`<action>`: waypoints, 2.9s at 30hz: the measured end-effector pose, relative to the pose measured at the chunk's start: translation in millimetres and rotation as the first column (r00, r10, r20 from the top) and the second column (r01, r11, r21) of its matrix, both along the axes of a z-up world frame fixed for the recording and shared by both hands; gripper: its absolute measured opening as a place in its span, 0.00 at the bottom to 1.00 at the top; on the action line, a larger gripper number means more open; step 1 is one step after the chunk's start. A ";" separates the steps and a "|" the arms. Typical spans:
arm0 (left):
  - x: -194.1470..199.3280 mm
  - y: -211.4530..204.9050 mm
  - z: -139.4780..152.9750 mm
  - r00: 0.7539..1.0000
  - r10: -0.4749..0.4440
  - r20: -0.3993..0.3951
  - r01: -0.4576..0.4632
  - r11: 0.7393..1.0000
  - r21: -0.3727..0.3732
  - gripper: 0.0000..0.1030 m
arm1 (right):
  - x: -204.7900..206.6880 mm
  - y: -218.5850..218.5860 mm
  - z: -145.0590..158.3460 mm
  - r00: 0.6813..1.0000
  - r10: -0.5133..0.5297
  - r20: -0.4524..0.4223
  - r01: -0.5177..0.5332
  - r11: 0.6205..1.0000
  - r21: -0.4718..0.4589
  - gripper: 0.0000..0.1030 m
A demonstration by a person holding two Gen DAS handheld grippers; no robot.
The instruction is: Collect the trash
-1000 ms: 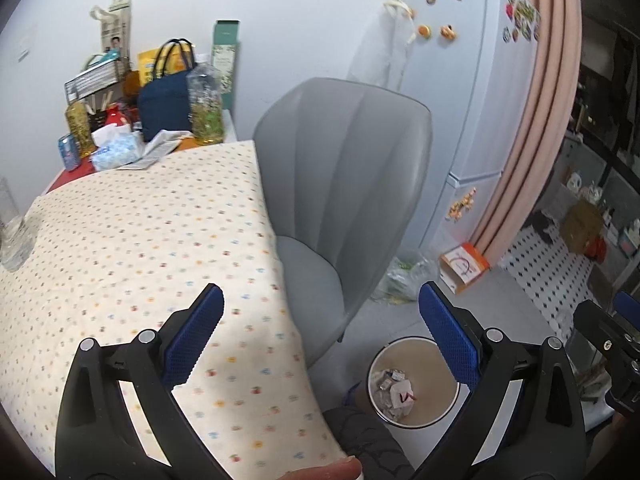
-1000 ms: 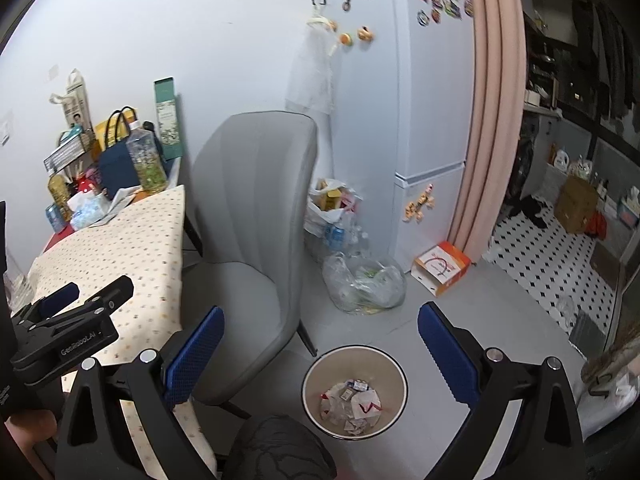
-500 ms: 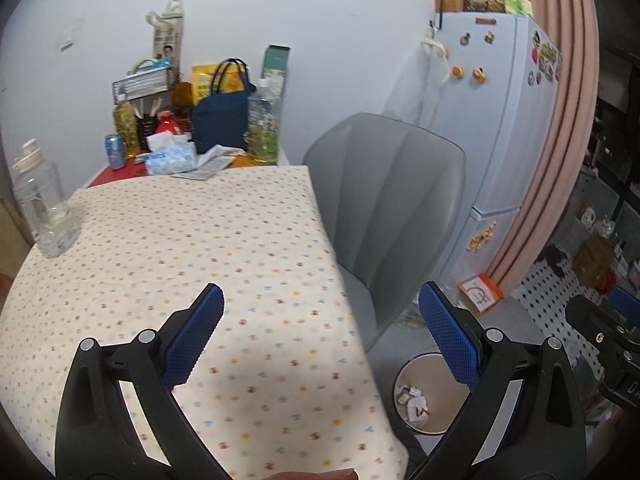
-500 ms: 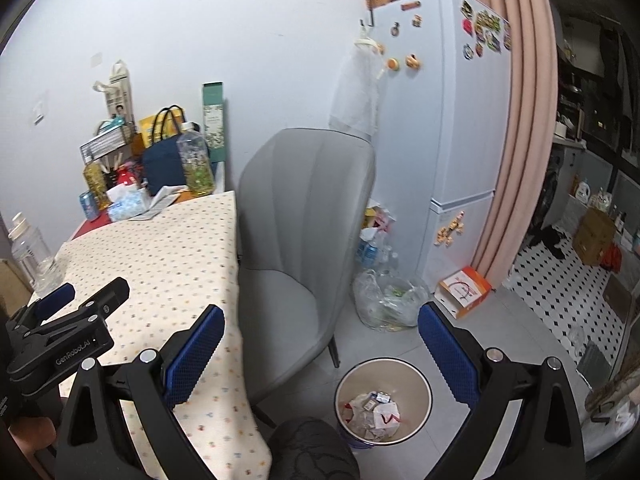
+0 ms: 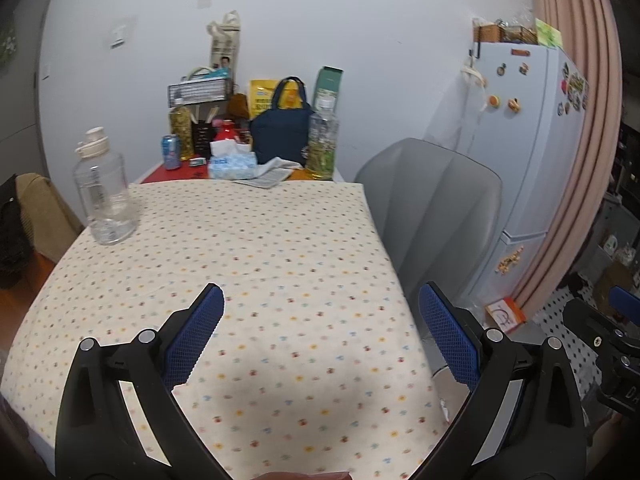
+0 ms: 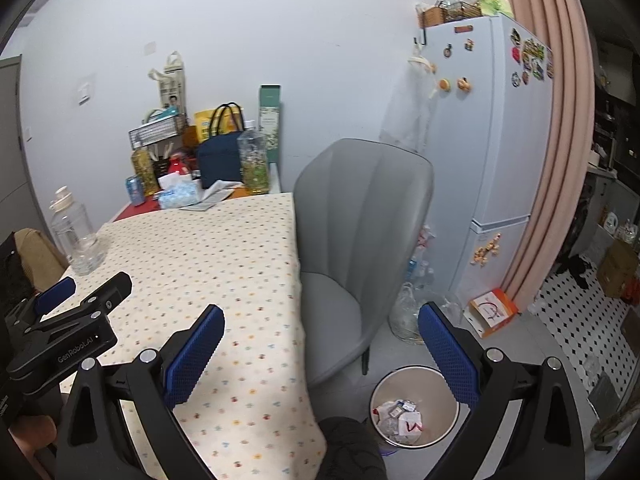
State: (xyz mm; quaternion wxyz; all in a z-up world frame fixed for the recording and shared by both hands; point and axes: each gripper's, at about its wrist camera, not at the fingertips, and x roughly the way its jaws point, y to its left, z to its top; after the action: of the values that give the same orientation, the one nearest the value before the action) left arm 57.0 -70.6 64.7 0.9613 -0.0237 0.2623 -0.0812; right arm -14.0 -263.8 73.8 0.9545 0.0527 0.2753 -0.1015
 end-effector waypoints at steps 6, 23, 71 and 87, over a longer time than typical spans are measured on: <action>-14.3 15.0 1.9 1.000 0.023 0.016 -0.023 1.000 0.010 0.94 | -9.1 15.5 3.0 0.999 0.027 0.017 -0.027 1.000 0.000 0.92; -29.6 23.8 2.6 0.999 0.025 0.038 -0.027 0.999 0.027 0.94 | -28.0 19.4 0.5 0.999 0.033 0.038 -0.033 0.999 0.002 0.92; -25.2 25.7 -9.3 0.999 0.011 0.030 -0.011 1.000 0.010 0.94 | -17.7 20.8 -13.5 1.000 0.028 0.014 -0.028 1.000 0.003 0.92; -23.2 28.9 -13.6 1.000 0.016 0.018 -0.016 1.000 0.001 0.94 | -17.4 23.7 -14.6 0.999 0.033 0.007 -0.033 0.999 0.001 0.92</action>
State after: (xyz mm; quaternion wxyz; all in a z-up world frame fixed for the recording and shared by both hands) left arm 33.8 -41.8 51.2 0.9642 -0.0245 0.2534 -0.0737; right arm -31.4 -240.1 59.1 0.9570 0.0492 0.2728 -0.0852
